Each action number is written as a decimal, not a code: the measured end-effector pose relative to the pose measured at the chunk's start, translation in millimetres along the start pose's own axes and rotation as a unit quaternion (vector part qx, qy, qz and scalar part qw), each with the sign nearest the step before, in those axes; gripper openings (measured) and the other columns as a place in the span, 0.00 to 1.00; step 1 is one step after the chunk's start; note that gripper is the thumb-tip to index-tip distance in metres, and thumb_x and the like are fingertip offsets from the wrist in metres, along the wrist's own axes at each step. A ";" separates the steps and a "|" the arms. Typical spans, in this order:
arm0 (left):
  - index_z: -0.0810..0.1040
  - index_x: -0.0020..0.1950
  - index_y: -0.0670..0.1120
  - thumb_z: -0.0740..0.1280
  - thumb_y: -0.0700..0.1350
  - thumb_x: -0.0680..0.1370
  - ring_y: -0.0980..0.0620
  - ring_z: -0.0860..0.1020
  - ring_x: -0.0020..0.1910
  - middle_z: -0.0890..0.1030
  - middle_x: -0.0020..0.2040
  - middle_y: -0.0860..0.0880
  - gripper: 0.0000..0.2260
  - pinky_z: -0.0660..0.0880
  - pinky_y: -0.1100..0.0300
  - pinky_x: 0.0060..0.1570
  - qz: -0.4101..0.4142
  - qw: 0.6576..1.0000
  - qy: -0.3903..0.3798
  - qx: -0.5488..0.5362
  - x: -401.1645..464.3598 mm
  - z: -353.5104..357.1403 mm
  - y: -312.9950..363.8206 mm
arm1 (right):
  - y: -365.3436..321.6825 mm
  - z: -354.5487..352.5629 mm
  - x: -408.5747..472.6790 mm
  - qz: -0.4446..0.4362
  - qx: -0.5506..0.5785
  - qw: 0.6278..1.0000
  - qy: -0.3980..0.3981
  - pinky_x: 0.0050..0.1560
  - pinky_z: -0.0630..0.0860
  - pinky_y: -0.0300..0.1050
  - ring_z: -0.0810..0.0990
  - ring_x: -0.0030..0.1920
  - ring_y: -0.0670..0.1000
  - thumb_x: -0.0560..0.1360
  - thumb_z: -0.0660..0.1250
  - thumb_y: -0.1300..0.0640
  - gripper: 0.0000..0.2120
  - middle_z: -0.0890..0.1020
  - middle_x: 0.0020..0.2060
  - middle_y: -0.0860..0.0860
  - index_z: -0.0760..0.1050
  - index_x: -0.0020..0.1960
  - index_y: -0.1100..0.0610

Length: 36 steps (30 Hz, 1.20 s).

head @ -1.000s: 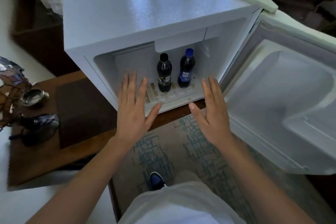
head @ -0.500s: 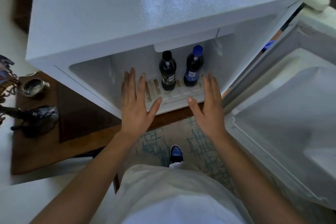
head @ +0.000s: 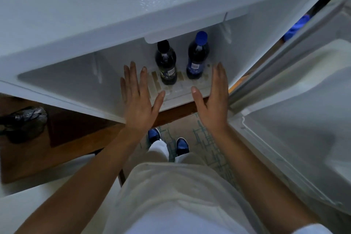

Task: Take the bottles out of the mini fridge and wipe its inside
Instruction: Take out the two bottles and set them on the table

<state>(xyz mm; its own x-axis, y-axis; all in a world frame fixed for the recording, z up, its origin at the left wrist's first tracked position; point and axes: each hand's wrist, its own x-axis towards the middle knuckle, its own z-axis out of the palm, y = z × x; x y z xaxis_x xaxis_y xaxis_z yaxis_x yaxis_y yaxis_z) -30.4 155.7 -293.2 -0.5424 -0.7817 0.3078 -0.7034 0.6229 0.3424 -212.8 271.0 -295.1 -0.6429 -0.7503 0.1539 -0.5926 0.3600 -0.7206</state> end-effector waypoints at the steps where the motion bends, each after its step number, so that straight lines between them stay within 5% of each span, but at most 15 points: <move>1: 0.56 0.82 0.40 0.57 0.61 0.85 0.34 0.52 0.82 0.53 0.83 0.34 0.34 0.52 0.35 0.79 -0.003 1.000 -0.004 0.001 2.7 5.1 -1.0 | 2.7 4.8 3.9 0.004 0.008 1.000 0.009 0.81 0.57 0.60 0.52 0.83 0.54 0.83 0.62 0.41 0.37 0.54 0.83 0.54 0.51 0.83 0.57; 11: 0.53 0.83 0.39 0.64 0.64 0.81 0.37 0.51 0.83 0.52 0.83 0.36 0.41 0.52 0.38 0.80 -0.049 0.998 -0.028 -0.035 40.3 32.1 5.8 | 10.9 42.5 55.7 0.043 0.089 0.993 0.058 0.79 0.62 0.58 0.59 0.82 0.57 0.81 0.65 0.40 0.40 0.59 0.82 0.59 0.54 0.82 0.59; 16: 0.54 0.82 0.36 0.68 0.61 0.80 0.39 0.55 0.83 0.57 0.82 0.37 0.42 0.56 0.40 0.80 -0.100 0.984 0.004 -0.151 52.3 37.6 14.9 | 16.8 47.5 61.9 0.041 0.129 0.990 0.042 0.79 0.61 0.43 0.61 0.81 0.55 0.80 0.69 0.45 0.40 0.62 0.81 0.58 0.55 0.82 0.61; 21: 0.54 0.81 0.35 0.72 0.58 0.79 0.40 0.57 0.82 0.58 0.82 0.37 0.44 0.57 0.42 0.80 -0.120 0.969 0.007 -0.215 64.7 36.8 18.7 | 16.1 46.8 68.2 0.022 0.163 0.983 0.083 0.68 0.63 0.25 0.62 0.71 0.25 0.78 0.74 0.56 0.37 0.68 0.73 0.44 0.59 0.79 0.62; 24: 0.53 0.81 0.38 0.76 0.57 0.75 0.45 0.59 0.81 0.59 0.82 0.40 0.47 0.57 0.52 0.81 -0.111 0.962 -0.018 -0.250 70.1 35.3 18.4 | 16.1 48.3 70.8 0.003 0.163 0.981 0.101 0.70 0.66 0.31 0.67 0.72 0.34 0.78 0.73 0.58 0.35 0.73 0.73 0.53 0.61 0.79 0.63; 29: 0.57 0.81 0.39 0.76 0.51 0.76 0.51 0.63 0.79 0.65 0.79 0.45 0.41 0.61 0.63 0.77 -0.123 0.951 -0.022 -0.282 73.2 36.1 20.2 | 12.1 52.2 76.9 0.012 0.168 0.980 0.101 0.71 0.69 0.36 0.71 0.72 0.45 0.78 0.74 0.57 0.35 0.74 0.73 0.54 0.61 0.79 0.63; 36: 0.64 0.77 0.38 0.76 0.45 0.76 0.49 0.75 0.71 0.75 0.72 0.42 0.34 0.74 0.51 0.72 -0.158 0.932 -0.010 -0.326 78.0 34.1 25.4 | 12.3 50.3 82.7 0.021 0.151 0.983 0.103 0.67 0.69 0.30 0.71 0.69 0.46 0.77 0.75 0.56 0.35 0.75 0.71 0.59 0.63 0.78 0.64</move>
<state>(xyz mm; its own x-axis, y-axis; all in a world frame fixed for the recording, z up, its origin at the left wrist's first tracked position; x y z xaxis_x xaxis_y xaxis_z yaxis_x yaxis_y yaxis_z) -106.3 109.5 -290.7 -0.3681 -0.9258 0.0864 -0.4048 0.2432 0.8814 -248.8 185.5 -325.3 -0.7663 -0.5994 0.2315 -0.4129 0.1833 -0.8921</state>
